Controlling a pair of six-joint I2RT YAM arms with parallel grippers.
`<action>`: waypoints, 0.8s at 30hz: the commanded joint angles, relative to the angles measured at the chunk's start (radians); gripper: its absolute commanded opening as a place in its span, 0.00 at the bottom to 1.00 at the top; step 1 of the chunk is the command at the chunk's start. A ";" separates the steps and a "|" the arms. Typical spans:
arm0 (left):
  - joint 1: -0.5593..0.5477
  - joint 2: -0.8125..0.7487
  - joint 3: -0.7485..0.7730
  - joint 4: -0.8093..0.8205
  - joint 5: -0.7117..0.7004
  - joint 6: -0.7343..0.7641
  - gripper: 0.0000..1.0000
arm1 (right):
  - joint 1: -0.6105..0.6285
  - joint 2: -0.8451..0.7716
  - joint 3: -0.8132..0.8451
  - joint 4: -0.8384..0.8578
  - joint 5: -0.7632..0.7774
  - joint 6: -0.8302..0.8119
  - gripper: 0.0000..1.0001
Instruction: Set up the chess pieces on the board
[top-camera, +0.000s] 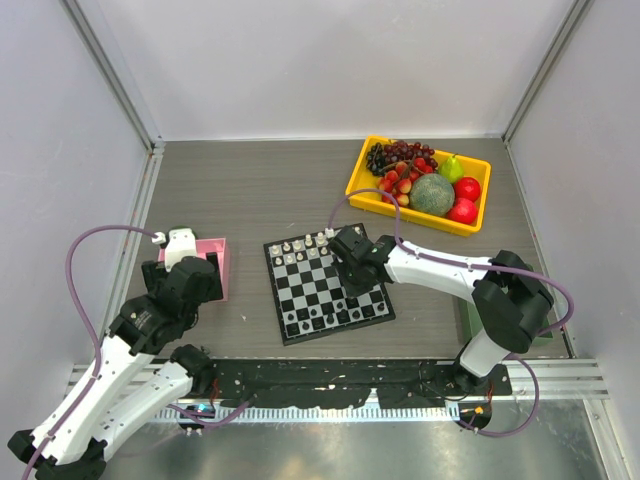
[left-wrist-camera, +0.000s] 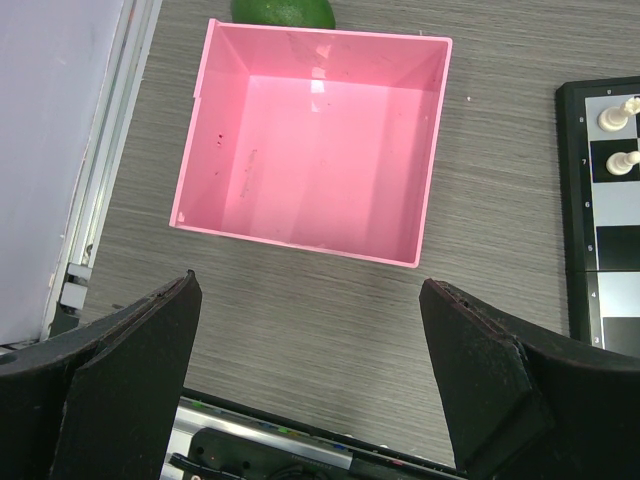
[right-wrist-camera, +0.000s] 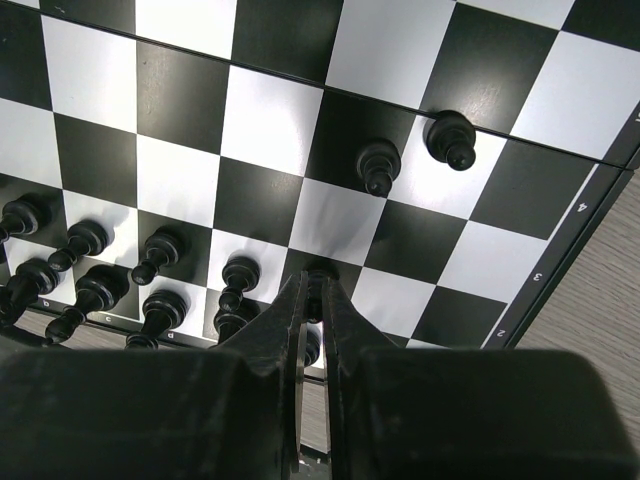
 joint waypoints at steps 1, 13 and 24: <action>0.004 0.005 0.017 0.016 -0.010 -0.011 0.99 | 0.012 0.001 -0.005 0.020 0.001 0.005 0.11; 0.003 0.004 0.017 0.019 -0.009 -0.011 0.99 | 0.027 -0.001 -0.009 0.018 0.003 0.018 0.11; 0.004 0.008 0.017 0.018 -0.007 -0.009 0.99 | 0.026 -0.005 -0.013 0.003 0.033 0.018 0.11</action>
